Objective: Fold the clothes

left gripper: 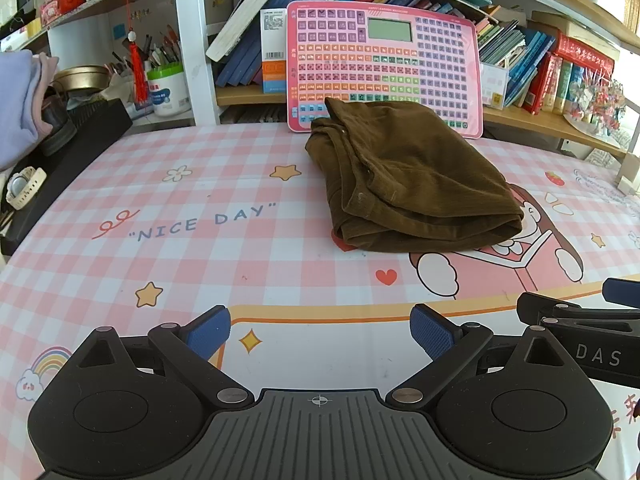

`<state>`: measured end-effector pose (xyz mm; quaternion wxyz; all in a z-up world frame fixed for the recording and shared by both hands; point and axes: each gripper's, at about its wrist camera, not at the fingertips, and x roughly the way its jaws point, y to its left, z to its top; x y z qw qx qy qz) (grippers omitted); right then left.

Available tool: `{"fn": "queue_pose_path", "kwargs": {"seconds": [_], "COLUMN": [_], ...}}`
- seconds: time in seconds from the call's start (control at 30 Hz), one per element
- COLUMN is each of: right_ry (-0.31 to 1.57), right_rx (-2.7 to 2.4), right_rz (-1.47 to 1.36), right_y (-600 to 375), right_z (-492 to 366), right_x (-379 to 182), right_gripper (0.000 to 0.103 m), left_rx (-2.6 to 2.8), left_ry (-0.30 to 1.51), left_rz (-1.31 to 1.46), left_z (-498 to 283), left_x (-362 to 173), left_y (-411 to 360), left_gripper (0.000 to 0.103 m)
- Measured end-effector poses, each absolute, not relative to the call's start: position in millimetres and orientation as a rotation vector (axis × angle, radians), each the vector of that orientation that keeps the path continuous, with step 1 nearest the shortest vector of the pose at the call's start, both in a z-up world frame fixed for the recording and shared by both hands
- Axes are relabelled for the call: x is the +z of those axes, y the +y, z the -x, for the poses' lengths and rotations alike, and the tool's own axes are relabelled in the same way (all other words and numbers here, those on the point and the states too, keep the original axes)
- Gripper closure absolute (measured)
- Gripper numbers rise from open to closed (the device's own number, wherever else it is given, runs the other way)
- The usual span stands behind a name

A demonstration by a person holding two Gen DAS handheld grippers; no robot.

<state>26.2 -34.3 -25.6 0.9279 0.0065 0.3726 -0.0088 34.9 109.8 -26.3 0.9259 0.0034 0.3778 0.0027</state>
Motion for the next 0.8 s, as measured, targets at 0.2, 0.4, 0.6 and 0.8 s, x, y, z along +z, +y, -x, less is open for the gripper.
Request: {"fn": "queue_pose_path", "kwargs": {"seconds": [0.2, 0.4, 0.6, 0.8], "right_ry": [0.769, 0.774, 0.776, 0.775], "right_rx": [-0.019, -0.022, -0.021, -0.022], "right_rz": [-0.014, -0.014, -0.013, -0.013], "right_y": [-34.0, -34.2, -33.6, -33.4], "right_z": [-27.4, -28.1, -28.4, -28.4], "right_x": [-26.6, -27.5, -27.3, -27.1], "right_gripper": [0.010, 0.010, 0.010, 0.010], "left_rx": [0.006, 0.004, 0.006, -0.002], "left_ry": [0.785, 0.783, 0.775, 0.772], "left_rz": [-0.006, -0.001, -0.001, 0.005], "left_z": [-36.3, -36.0, -35.3, -35.1], "left_x": [-27.3, -27.0, -25.7, -25.0], "left_y": [110.5, 111.1, 111.3, 111.7], "left_gripper": [0.004, 0.002, 0.002, 0.002]}}
